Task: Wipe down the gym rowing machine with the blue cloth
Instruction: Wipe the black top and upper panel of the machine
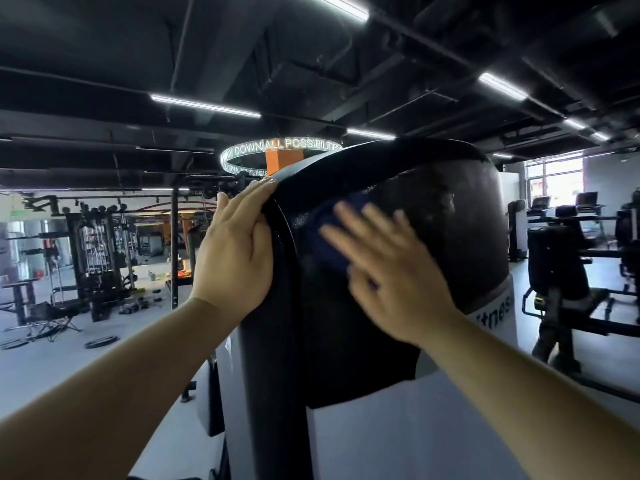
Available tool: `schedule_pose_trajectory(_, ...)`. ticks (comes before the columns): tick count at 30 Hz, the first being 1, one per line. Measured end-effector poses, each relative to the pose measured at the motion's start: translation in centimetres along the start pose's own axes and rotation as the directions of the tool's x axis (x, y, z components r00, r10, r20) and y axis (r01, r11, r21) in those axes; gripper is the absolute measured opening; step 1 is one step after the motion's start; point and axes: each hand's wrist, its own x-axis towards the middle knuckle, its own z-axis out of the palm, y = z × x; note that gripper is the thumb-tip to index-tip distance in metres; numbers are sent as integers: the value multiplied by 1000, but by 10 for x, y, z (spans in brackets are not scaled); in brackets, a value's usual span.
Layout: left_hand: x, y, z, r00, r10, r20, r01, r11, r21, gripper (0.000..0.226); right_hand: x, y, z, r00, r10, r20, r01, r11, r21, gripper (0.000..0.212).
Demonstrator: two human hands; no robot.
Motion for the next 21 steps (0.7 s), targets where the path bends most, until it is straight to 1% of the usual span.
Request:
schedule_pose_trajectory(1, -1, 0, 0, 1000, -7, 0, 7, 1000, 11, 52, 3, 15, -2, 975, 212, -59, -206, 975, 88, 56)
schedule_pose_trajectory(2, -2, 0, 0, 1000, -1, -5, 1, 1000, 27, 52, 11, 23, -5, 881, 462, -99, -434, 874, 221, 55)
schedule_pose_trajectory(3, -2, 1, 0, 1000, 14, -12, -14, 999, 42, 51, 20, 21, -4, 755, 649, -99, -593, 739, 319, 56)
schedule_pose_trajectory(4, -2, 1, 1, 999, 33, -18, -32, 998, 53, 51, 27, 7, -3, 699, 710, -83, -649, 679, 342, 57)
schedule_pose_trajectory(5, -1, 1, 1, 999, 51, -19, -49, 997, 61, 52, 26, -10, 1, 752, 654, -78, -611, 737, 291, 58)
schedule_pose_trajectory(6, -2, 1, 1, 998, 67, -16, -65, 995, 69, 52, 18, -27, 8, 866, 496, -66, -471, 852, 230, 59)
schedule_pose_trajectory(7, -2, 0, 1, 996, 85, -10, -84, 993, 81, 53, 5, -40, 13, 961, 273, -40, -264, 953, 147, 58)
schedule_pose_trajectory(8, -3, 0, 0, 995, 104, 0, -104, 990, 97, 54, -12, -47, 17, 998, 65, 1, -65, 994, 92, 56)
schedule_pose_trajectory(9, -6, -1, 0, 992, 127, 17, -128, 985, 115, 54, -27, -43, 17, 997, -67, 38, 65, 997, 43, 55)
schedule_pose_trajectory(10, -8, -1, -1, 987, 154, 37, -158, 978, 137, 54, -38, -31, 15, 992, -116, 48, 115, 993, 11, 54)
schedule_pose_trajectory(11, -12, -2, -1, 981, 185, 57, -192, 967, 167, 54, -45, -14, 13, 998, -57, 21, 57, 998, -4, 54)
schedule_pose_trajectory(12, -15, -4, -1, 973, 218, 76, -229, 952, 205, 53, -46, 1, 10, 993, 116, -27, -114, 992, 52, 54)
schedule_pose_trajectory(13, -18, -5, -1, 963, 251, 93, -267, 932, 246, 53, -41, 13, 7, 931, 358, -70, -343, 924, 170, 54)
schedule_pose_trajectory(14, -20, -5, -1, 954, 280, 110, -301, 911, 284, 53, -32, 19, 6, 812, 578, -78, -534, 791, 298, 54)
schedule_pose_trajectory(15, -21, -5, -1, 945, 302, 126, -327, 892, 312, 53, -23, 14, 7, 700, 712, -56, -643, 663, 384, 55)
schedule_pose_trajectory(16, -22, -5, -1, 939, 315, 136, -343, 880, 329, 53, -16, 0, 9, 675, 737, -44, -671, 638, 378, 56)
schedule_pose_trajectory(17, -21, -4, -1, 937, 319, 140, -348, 874, 339, 53, -16, -17, 14, 741, 669, -64, -619, 716, 324, 57)
schedule_pose_trajectory(18, -21, -3, -2, 937, 319, 140, -348, 872, 344, 53, -24, -33, 22, 853, 516, -78, -485, 839, 247, 58)
schedule_pose_trajectory(19, -21, -3, -3, 937, 320, 142, -350, 868, 352, 53, -37, -44, 27, 946, 320, -52, -307, 937, 169, 59)
schedule_pose_trajectory(20, -21, -2, -4, 932, 330, 152, -363, 858, 363, 52, -54, -48, 29, 994, 110, -2, -109, 987, 116, 58)
schedule_pose_trajectory(21, -22, -2, -4, 921, 349, 174, -389, 841, 377, 51, -69, -43, 28, 996, -68, 50, 65, 996, 68, 57)
